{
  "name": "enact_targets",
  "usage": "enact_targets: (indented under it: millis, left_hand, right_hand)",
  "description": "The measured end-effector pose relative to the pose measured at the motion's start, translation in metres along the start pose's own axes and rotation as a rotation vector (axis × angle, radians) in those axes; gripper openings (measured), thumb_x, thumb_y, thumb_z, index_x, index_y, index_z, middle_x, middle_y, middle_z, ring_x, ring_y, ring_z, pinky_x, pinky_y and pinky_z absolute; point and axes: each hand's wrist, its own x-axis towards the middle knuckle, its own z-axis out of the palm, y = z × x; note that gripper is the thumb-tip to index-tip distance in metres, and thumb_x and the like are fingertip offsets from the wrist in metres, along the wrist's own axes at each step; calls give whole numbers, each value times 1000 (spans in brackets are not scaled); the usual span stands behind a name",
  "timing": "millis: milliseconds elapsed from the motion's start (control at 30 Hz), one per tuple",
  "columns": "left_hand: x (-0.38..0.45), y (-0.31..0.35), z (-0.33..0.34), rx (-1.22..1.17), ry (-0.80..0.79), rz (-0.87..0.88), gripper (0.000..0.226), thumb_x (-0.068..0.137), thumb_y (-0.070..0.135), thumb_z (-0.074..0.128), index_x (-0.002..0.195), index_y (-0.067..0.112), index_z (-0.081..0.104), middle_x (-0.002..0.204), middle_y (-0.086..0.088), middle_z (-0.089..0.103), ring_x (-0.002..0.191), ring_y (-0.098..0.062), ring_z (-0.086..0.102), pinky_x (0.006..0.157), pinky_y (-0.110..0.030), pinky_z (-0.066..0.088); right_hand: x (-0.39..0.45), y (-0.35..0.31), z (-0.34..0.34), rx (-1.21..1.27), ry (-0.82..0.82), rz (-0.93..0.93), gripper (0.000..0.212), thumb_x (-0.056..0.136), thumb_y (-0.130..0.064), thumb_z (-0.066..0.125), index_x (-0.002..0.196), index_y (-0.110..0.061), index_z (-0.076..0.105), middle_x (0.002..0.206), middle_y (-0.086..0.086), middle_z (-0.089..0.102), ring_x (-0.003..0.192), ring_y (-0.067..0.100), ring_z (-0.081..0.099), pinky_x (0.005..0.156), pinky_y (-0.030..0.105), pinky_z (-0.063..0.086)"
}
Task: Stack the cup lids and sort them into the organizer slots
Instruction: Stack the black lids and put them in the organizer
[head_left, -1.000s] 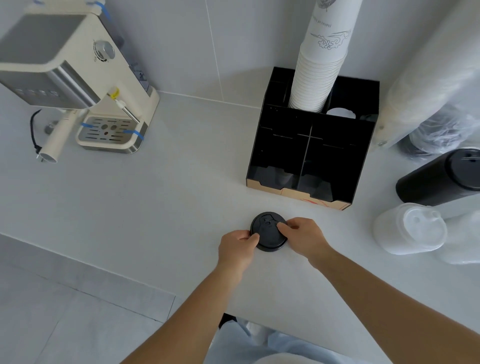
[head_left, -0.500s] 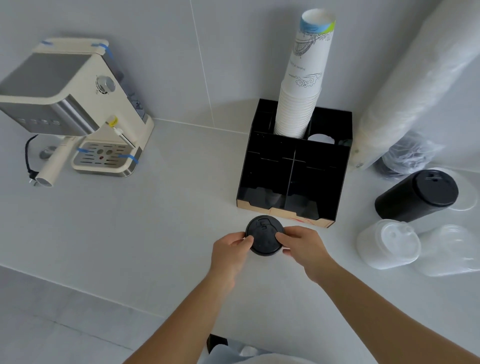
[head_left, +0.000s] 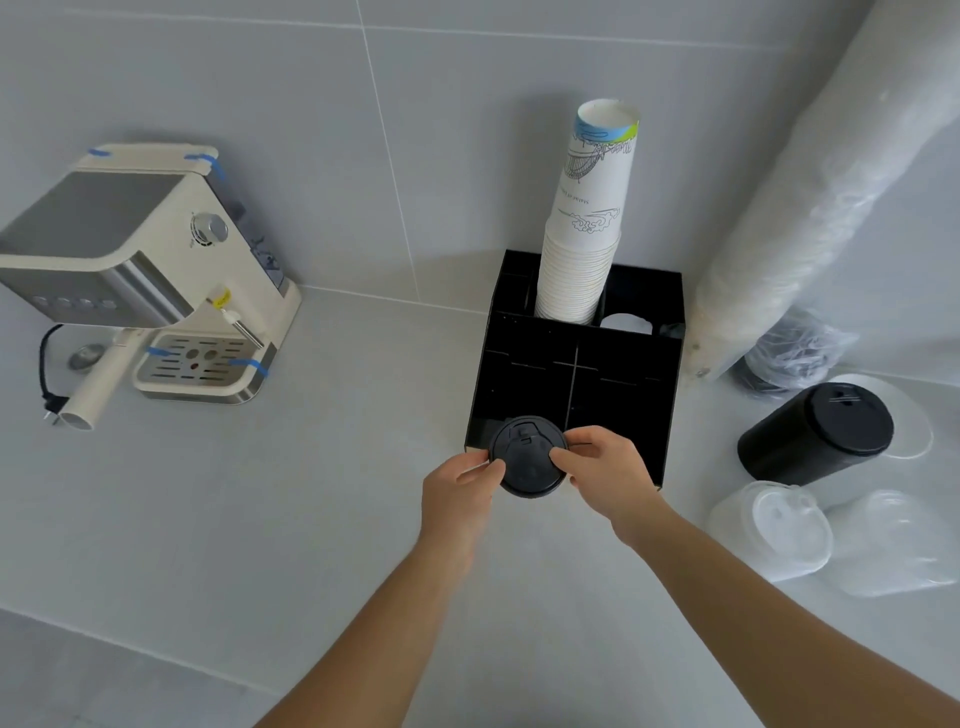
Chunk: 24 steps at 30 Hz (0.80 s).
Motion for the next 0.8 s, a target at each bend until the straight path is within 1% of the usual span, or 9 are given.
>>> enact_targets:
  millis: [200, 333, 433, 500, 567, 600, 667, 733, 800]
  left_hand:
    - [10, 17, 14, 20, -104, 7, 18, 90, 18, 58, 102, 23, 70, 86, 11, 66, 85, -6, 60, 83, -21, 47]
    - [24, 25, 21, -69, -207, -130, 19, 96, 27, 47, 87, 13, 57, 88, 10, 62, 95, -10, 53, 98, -25, 39]
    - [29, 34, 23, -187, -233, -216, 42, 99, 38, 45, 135, 18, 52, 132, 5, 54, 134, -12, 42, 116, -31, 31]
    - [32, 39, 22, -239, -233, -266, 58, 98, 45, 46, 147, 14, 39, 150, -1, 43, 143, -14, 34, 119, -33, 28]
    - [33, 44, 22, -260, -225, -313, 65, 96, 49, 48, 149, 13, 36, 156, -5, 36, 144, -16, 33, 118, -33, 30]
    - [34, 45, 22, -268, -214, -334, 68, 95, 51, 49, 149, 13, 34, 157, -6, 34, 144, -17, 33, 117, -33, 31]
    - [33, 49, 25, -296, -190, -363, 71, 95, 52, 48, 151, 12, 31, 158, -7, 32, 145, -19, 32, 117, -34, 32]
    - [34, 53, 27, -342, -179, -382, 72, 95, 52, 46, 152, 12, 29, 159, -8, 31, 146, -21, 31, 118, -36, 31]
    - [34, 55, 28, -364, -162, -394, 73, 95, 53, 46, 152, 12, 28, 159, -9, 30, 146, -22, 31, 118, -36, 30]
  right_hand:
    - [27, -25, 1, -109, -1, -56, 12, 92, -20, 63, 100, -17, 71, 97, 5, 74, 92, 23, 69, 82, 37, 59]
    - [53, -38, 7, -251, -37, -71, 20, 91, -18, 61, 103, -7, 71, 97, 13, 75, 94, 30, 69, 81, 39, 57]
    - [70, -46, 11, -317, -109, -37, 20, 91, -23, 60, 91, -5, 69, 86, 11, 72, 79, 27, 65, 69, 34, 53]
    - [78, -53, 16, -286, -125, 20, 34, 93, -31, 57, 72, -5, 56, 68, 9, 56, 62, 22, 51, 63, 31, 42]
    - [86, -59, 23, -217, -146, 100, 42, 94, -41, 53, 66, -11, 47, 63, 5, 44, 59, 20, 42, 70, 32, 40]
    - [89, -62, 26, -172, -162, 146, 43, 95, -46, 50, 71, -10, 53, 68, 6, 48, 64, 20, 46, 76, 34, 42]
    - [95, -65, 32, -109, -190, 203, 52, 96, -53, 45, 111, -6, 63, 95, 9, 61, 89, 23, 56, 94, 36, 45]
    - [98, -68, 34, -100, -190, 240, 68, 97, -56, 41, 141, -4, 47, 127, 11, 59, 118, 28, 53, 106, 39, 41]
    - [100, -69, 35, -87, -191, 271, 73, 97, -58, 38, 148, -6, 38, 143, 10, 52, 131, 30, 48, 108, 41, 40]
